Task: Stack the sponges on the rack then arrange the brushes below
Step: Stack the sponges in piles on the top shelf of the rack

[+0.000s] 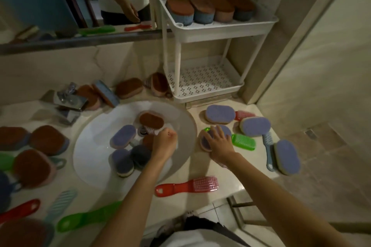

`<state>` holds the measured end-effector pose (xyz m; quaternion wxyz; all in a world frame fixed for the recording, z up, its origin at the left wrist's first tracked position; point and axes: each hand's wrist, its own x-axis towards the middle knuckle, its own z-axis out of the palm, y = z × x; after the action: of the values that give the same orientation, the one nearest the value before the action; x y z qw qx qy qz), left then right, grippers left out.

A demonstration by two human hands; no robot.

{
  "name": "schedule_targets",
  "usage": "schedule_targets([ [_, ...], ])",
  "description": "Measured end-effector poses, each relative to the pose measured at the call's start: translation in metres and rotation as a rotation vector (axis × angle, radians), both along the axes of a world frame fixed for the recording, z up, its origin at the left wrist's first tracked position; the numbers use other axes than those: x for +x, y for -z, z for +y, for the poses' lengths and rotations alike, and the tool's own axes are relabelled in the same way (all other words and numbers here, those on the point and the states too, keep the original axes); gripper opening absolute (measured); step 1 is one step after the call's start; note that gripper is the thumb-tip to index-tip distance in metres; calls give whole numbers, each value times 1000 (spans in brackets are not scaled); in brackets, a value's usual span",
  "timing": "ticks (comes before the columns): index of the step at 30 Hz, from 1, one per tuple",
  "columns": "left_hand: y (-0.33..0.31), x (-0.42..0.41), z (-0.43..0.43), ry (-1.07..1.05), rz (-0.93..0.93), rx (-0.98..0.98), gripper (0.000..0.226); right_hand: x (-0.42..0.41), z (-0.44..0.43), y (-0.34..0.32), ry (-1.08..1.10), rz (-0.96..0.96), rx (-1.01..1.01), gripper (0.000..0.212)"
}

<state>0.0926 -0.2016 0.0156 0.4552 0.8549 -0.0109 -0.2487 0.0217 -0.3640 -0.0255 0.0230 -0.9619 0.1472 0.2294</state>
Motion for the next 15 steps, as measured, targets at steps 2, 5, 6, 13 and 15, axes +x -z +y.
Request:
schedule_targets([
  [2, 0, 0, -4, -7, 12, -16, 18, 7, -7, 1, -58, 36, -39, 79],
  [5, -1, 1, -7, -23, 49, -56, 10, 13, -14, 3, -121, 52, -72, 77],
  [6, 0, 2, -6, -39, 59, -67, 11, 14, -14, 2, -137, 42, -82, 75],
  [13, -8, 11, -10, -40, 18, -189, 9, 35, -22, -40, 54, -308, 336, 69],
  [15, -13, 13, -16, 1, 56, -249, 20, 38, -23, -59, 306, -324, 880, 62],
])
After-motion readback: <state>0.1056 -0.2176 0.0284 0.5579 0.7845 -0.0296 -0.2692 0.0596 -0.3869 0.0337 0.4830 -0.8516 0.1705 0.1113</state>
